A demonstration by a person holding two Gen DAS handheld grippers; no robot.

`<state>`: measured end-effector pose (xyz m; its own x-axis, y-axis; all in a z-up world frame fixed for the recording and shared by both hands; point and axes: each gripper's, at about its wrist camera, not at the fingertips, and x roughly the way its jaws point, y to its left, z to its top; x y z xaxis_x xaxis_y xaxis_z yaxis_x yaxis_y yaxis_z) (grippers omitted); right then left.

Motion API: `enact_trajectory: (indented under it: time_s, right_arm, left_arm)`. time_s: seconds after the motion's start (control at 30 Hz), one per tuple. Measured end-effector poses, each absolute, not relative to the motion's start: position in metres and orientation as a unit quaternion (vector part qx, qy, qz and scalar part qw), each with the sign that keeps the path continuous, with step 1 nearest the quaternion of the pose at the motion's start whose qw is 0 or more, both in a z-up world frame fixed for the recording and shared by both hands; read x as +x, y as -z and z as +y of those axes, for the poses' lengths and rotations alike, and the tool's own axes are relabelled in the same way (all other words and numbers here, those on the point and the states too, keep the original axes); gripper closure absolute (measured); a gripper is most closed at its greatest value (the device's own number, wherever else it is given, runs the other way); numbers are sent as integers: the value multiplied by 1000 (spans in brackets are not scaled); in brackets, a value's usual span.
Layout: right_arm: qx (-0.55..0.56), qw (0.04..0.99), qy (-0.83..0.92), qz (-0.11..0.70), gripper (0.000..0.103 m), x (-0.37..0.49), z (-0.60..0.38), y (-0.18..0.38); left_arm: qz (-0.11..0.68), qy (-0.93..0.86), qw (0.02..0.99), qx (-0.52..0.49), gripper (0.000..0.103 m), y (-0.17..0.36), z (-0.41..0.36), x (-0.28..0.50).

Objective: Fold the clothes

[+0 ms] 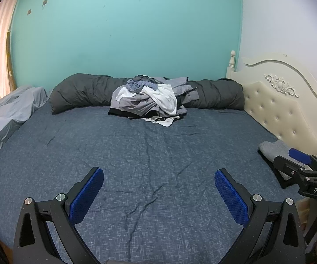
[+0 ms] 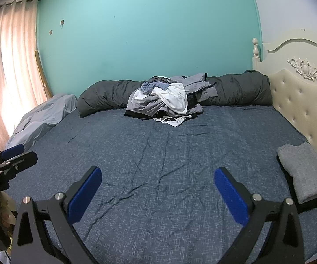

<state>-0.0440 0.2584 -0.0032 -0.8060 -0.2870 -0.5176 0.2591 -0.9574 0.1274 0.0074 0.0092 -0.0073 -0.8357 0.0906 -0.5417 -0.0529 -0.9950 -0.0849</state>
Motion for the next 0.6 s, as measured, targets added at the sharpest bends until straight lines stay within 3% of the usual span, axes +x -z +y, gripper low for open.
enact_trajectory:
  time_s: [0.6]
  right_arm:
    - [290,152,945,-22,0,-65,257,17]
  left_arm:
    - [-57,-954,41,-291,0,16,1,-15]
